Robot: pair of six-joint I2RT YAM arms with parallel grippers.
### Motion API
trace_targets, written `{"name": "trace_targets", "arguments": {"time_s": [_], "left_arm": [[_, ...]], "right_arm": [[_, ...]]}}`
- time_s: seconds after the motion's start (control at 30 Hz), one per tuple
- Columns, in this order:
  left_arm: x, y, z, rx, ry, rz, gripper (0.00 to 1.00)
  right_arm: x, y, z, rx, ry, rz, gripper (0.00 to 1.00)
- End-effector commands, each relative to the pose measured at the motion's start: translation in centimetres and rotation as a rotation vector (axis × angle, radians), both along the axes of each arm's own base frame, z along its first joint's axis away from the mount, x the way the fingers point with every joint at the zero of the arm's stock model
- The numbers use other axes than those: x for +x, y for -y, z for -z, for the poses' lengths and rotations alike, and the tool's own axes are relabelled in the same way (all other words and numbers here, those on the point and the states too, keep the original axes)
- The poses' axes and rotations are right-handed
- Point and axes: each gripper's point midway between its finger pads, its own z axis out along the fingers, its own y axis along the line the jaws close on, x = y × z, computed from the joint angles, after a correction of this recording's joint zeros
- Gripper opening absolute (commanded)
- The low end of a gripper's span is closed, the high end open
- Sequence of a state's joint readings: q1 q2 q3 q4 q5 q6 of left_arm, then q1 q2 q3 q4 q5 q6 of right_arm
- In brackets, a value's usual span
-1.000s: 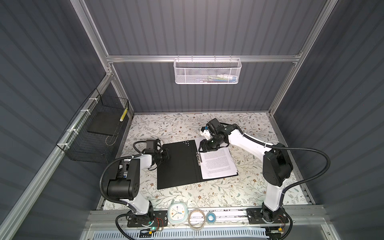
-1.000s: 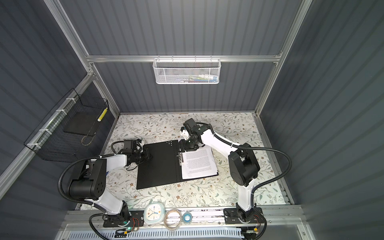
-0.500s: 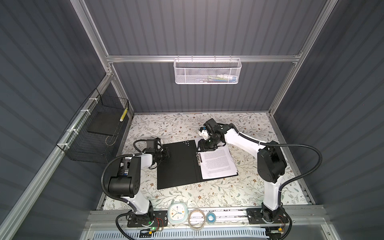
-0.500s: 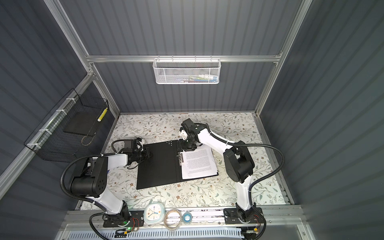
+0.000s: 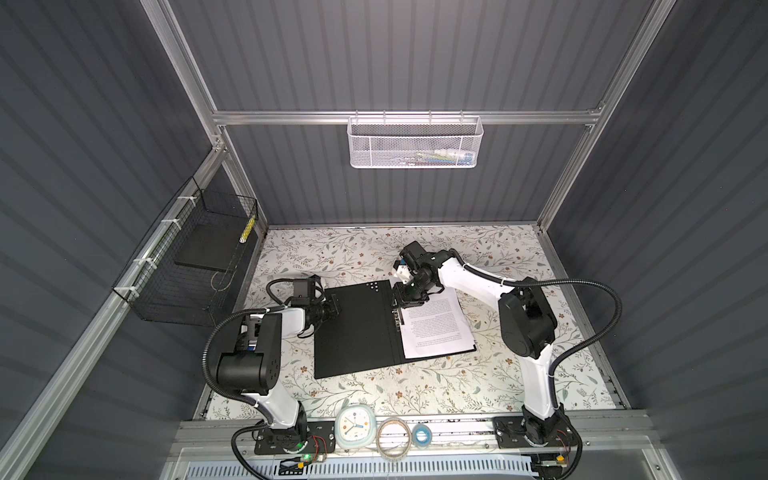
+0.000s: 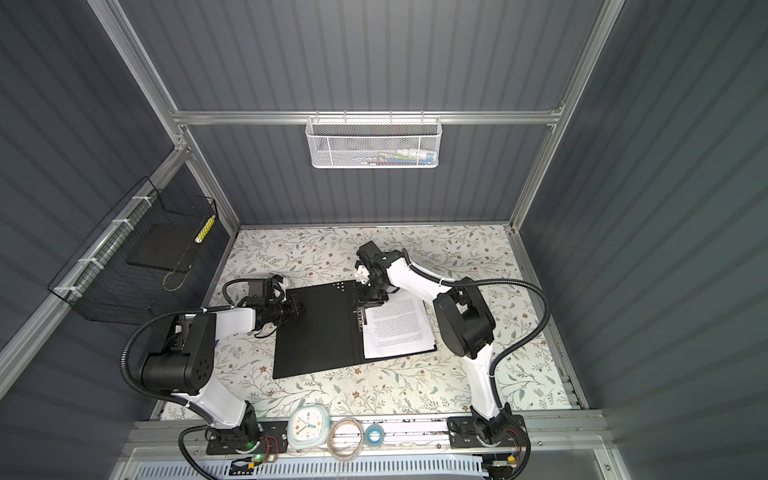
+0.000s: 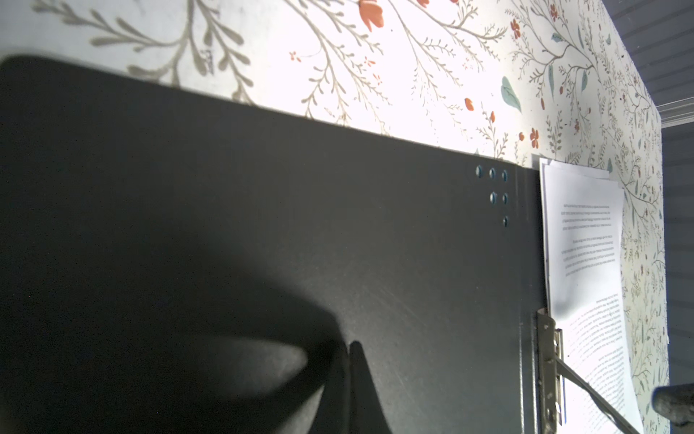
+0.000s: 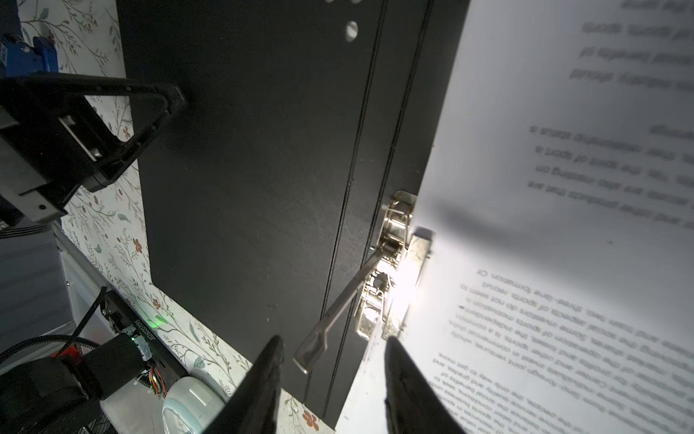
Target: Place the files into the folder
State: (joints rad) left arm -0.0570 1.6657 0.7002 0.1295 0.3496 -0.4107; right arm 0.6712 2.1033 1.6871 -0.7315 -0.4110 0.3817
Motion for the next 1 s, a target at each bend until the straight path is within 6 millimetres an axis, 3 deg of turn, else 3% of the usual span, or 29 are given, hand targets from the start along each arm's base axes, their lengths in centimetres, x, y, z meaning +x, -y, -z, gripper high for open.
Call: {"name": "trace_targets", "arguments": {"time_s": [0.0,0.4,0.57,0.97], "left_arm": [[-2.8,-1.2,3.8,0.067,-0.149,-0.029,0.0],[-2.7,-1.1,4.0,0.062,-0.16,-0.024,0.0],[-2.7,-1.1,3.9,0.061,-0.158,-0.021,0.0],[-2.7,-1.0,4.1,0.057,-0.168,-0.016,0.0]], "right_arm": [[-0.4,-0.4,-0.3,0.005,-0.015,-0.017,0.43],[-0.1,-0.8,0.6,0.001,-0.028,-0.009,0.36],[0.2,-0.8,1.3,0.0,-0.023,0.016,0.23],[-0.5,-0.9,1.4,0.013,-0.031,0.014,0.22]]}}
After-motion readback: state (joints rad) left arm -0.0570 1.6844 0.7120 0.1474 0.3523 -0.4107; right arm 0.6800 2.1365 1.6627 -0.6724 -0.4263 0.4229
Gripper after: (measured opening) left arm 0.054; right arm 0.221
